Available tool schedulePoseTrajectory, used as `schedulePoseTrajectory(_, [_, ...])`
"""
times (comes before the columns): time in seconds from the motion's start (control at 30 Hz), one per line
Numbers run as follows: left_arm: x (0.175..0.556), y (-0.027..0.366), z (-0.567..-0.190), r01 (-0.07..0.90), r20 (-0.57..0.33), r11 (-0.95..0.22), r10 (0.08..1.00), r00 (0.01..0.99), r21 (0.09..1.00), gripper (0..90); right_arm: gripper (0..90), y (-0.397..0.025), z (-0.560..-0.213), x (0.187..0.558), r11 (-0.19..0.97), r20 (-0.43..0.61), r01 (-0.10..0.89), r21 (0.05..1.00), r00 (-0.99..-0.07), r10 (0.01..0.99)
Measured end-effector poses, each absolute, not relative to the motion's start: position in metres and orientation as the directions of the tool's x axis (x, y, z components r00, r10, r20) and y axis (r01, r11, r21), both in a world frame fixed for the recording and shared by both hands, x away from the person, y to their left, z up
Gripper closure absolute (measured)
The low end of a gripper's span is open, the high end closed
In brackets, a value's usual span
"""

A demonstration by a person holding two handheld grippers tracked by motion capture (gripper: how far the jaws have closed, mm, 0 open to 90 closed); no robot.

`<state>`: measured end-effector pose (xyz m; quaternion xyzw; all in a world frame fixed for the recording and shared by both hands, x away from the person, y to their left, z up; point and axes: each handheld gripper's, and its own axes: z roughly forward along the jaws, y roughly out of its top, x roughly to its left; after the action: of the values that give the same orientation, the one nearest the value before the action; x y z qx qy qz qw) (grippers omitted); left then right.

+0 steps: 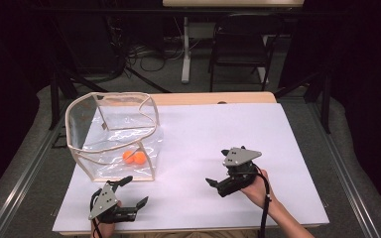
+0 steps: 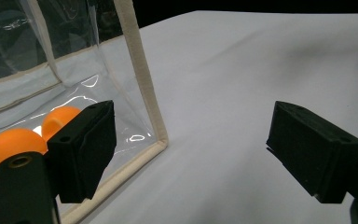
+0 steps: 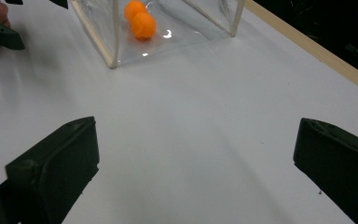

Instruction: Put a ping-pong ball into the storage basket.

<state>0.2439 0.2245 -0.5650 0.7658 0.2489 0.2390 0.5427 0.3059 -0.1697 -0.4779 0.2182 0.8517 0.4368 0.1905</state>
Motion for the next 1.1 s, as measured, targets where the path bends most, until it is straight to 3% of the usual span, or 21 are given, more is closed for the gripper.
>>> schedulePoseTrajectory(1.1, [0.244,0.224,-0.565,0.121,0.096,-0.287,0.639,0.763,0.950,15.7,0.0,-0.212,-0.518,0.280,0.496,-0.103,0.278,0.822,-0.785,0.611])
